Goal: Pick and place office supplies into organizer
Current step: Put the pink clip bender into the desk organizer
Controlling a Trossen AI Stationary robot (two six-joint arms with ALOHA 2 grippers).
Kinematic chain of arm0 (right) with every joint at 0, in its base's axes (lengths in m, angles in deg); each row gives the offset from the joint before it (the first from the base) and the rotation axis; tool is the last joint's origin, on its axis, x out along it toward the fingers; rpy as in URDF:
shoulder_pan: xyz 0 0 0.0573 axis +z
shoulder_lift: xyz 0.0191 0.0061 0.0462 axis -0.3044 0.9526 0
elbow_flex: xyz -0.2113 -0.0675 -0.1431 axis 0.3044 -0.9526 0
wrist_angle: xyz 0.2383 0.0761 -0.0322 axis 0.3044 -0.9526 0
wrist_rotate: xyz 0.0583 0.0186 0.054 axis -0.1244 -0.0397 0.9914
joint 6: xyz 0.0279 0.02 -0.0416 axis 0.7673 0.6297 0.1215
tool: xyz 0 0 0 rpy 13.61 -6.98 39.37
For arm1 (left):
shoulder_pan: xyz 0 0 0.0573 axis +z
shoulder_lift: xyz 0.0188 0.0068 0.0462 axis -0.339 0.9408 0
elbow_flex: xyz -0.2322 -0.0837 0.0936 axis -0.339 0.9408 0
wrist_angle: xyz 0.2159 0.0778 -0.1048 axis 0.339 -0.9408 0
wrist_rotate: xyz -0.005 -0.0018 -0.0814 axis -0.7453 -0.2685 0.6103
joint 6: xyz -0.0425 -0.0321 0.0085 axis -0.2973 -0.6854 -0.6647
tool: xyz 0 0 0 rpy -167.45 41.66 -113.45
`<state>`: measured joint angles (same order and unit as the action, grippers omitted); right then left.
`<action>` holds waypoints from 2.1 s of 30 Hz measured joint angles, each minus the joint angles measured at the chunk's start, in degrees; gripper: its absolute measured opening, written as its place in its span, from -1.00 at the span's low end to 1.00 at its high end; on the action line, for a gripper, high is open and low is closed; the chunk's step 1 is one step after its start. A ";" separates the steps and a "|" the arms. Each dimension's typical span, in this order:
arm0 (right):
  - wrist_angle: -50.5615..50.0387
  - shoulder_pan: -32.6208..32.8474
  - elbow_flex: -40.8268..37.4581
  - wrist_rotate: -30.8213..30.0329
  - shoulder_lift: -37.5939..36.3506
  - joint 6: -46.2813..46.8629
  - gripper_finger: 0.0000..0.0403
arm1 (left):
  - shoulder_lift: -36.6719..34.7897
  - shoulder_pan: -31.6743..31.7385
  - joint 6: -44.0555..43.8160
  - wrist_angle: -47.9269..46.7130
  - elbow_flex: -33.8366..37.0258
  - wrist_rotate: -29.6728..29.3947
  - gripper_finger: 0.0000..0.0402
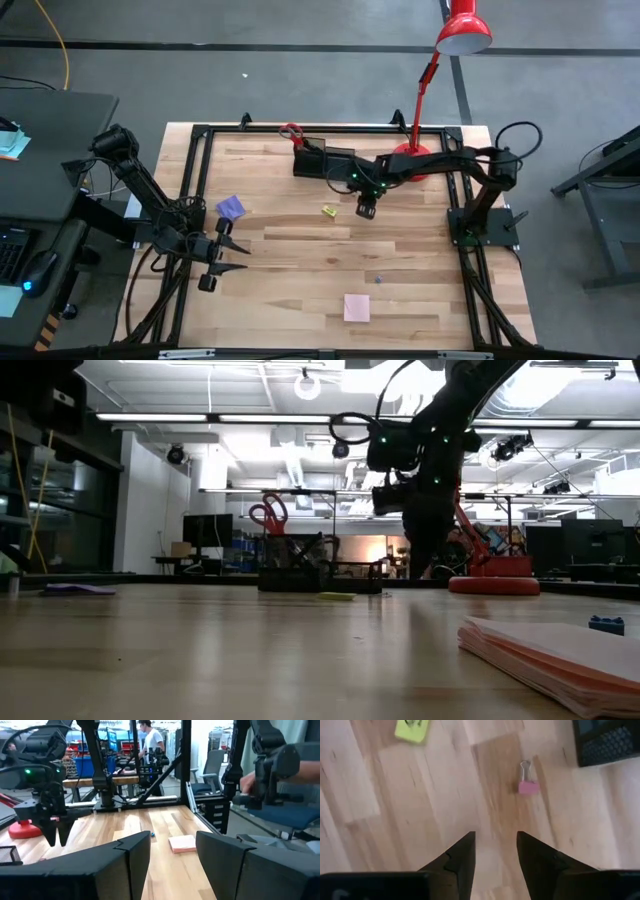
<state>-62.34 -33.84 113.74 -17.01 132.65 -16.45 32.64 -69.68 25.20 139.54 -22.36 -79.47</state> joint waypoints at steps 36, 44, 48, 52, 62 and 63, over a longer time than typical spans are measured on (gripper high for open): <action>9.89 -3.52 0.09 0.26 2.78 -6.24 -0.15 | 0.00 0.00 -1.63 -3.26 0.01 0.41 -0.25; 10.92 -3.55 0.09 0.27 2.78 -5.42 -0.17 | 0.00 0.00 -1.52 -3.26 0.01 0.60 -0.25; 11.00 -3.70 0.11 0.30 3.28 -4.86 -0.18 | 0.00 0.00 -1.52 -3.26 0.01 0.60 -0.25; 10.96 -3.70 0.11 0.51 5.24 -4.63 -0.18 | 0.00 0.00 -1.54 -3.26 0.00 0.60 -0.25; 11.06 -3.74 0.31 -0.99 6.60 -5.13 -0.20 | 0.00 0.00 -1.72 -3.26 0.01 0.62 -0.25; 10.91 -3.74 0.31 -1.06 6.63 -5.15 -0.21 | 0.00 0.00 -1.72 -3.26 0.00 0.63 -0.25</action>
<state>-51.43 -37.58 114.05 -18.07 139.28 -21.60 32.64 -69.68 23.48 136.28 -22.36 -78.85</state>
